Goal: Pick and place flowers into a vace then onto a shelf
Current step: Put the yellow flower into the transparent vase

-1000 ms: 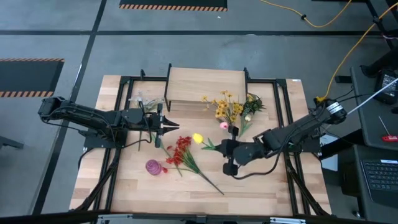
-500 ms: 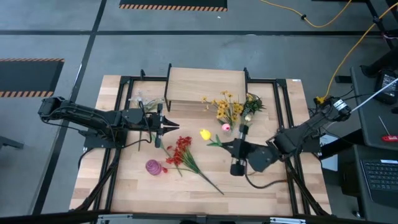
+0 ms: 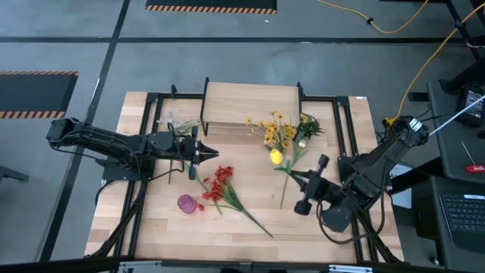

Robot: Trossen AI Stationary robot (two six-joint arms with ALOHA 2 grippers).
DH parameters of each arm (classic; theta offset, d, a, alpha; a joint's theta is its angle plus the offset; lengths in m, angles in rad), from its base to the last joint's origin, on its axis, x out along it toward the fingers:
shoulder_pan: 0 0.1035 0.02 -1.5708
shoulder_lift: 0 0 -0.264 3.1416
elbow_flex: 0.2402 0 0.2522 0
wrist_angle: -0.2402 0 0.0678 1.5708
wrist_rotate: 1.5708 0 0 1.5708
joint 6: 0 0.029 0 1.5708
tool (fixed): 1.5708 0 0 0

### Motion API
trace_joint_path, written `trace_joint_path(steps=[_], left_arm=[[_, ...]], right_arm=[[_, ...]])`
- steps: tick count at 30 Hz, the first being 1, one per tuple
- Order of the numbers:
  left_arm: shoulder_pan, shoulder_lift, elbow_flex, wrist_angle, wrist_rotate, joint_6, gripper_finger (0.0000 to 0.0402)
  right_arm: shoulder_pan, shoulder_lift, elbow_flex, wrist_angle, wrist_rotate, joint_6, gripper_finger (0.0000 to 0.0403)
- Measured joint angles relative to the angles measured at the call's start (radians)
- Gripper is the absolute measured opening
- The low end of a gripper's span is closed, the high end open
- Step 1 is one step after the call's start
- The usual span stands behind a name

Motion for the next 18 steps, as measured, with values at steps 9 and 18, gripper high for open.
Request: trace_joint_path(steps=[9, 18], left_arm=[[0.0, 0.0, 0.0, 0.031, -0.003, 0.102, 0.0031], [0.0, 0.0, 0.0, 0.05, -0.003, 0.122, 0.0031]], right_arm=[[0.011, -0.148, -0.249, 0.024, 0.059, 0.267, 0.0005], [0.011, -0.375, -0.501, 0.542, 0.05, -0.131, 0.0003]])
